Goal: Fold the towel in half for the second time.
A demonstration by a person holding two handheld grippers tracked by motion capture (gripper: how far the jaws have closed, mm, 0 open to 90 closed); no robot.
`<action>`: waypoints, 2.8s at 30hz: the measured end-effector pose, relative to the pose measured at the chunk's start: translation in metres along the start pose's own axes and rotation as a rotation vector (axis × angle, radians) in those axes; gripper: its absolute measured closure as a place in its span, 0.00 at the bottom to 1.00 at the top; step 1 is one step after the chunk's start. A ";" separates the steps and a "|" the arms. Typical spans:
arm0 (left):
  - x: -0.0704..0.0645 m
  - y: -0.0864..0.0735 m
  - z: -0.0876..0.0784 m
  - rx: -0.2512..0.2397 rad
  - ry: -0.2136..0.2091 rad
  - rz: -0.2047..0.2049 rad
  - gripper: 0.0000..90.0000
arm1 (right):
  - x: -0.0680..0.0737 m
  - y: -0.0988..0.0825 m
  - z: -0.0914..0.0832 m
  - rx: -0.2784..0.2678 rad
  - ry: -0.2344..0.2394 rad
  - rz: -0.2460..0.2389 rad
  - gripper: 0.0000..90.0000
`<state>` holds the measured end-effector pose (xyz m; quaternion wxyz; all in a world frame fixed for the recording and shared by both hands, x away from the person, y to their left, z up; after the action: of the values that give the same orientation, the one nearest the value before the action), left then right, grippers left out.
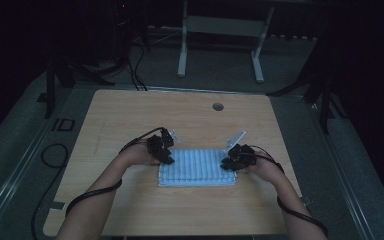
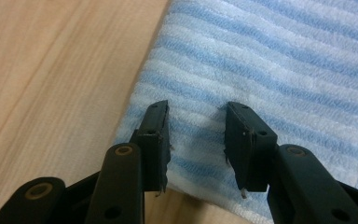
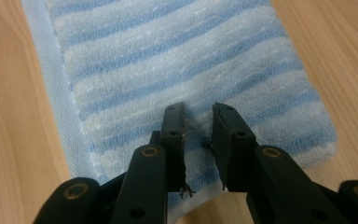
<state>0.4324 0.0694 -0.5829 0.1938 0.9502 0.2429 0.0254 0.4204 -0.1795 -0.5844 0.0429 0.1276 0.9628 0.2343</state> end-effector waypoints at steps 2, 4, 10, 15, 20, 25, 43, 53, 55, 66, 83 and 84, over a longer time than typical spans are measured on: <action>-0.001 0.000 -0.002 -0.016 0.001 -0.006 0.66 | 0.000 0.000 -0.001 -0.001 0.003 0.005 0.82; -0.004 0.000 -0.006 -0.046 0.000 -0.008 0.62 | 0.003 0.000 -0.004 -0.007 -0.008 -0.021 0.80; -0.029 -0.004 -0.021 -0.091 -0.038 0.034 0.57 | 0.011 -0.002 -0.021 -0.059 0.001 -0.026 0.78; -0.051 -0.011 -0.024 -0.094 -0.074 0.074 0.57 | 0.025 -0.006 -0.030 -0.097 0.012 -0.040 0.76; -0.065 -0.019 -0.018 -0.064 -0.073 0.108 0.57 | 0.041 -0.016 -0.028 -0.079 0.005 -0.068 0.75; -0.065 -0.021 -0.008 -0.044 -0.069 0.100 0.57 | 0.039 -0.023 -0.012 -0.029 -0.008 -0.061 0.79; -0.067 -0.011 -0.047 -0.163 -0.022 0.079 0.96 | 0.049 -0.005 -0.047 -0.109 -0.043 -0.077 0.96; -0.082 -0.046 -0.036 -0.105 -0.106 0.108 0.79 | 0.091 -0.013 -0.039 -0.128 0.042 -0.103 0.83; -0.084 -0.051 -0.034 -0.106 -0.089 0.102 0.59 | 0.097 -0.015 -0.036 -0.127 0.048 -0.108 0.71; -0.077 -0.051 -0.036 -0.313 -0.011 -0.028 0.18 | 0.080 -0.019 -0.038 -0.291 -0.037 0.037 0.30; -0.044 -0.082 -0.028 -0.515 0.165 -0.245 0.03 | 0.044 -0.049 -0.036 -0.429 -0.211 0.225 0.15; -0.042 -0.085 -0.029 -0.520 0.170 -0.256 0.03 | 0.043 -0.052 -0.036 -0.430 -0.215 0.240 0.15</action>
<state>0.3532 0.1288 -0.5867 0.4112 0.8248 0.3613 0.1416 0.3625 -0.2288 -0.5776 0.1429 0.2527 0.8589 0.4218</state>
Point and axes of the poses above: each handheld gripper's, and its own axes: z roughly forward along the jaws, y roughly out of its top, x roughly to its left, the point moved 7 cm from there along z, roughly forward along the jaws, and after that the axes turned 3 degrees about -z, right-handed, at the moved point
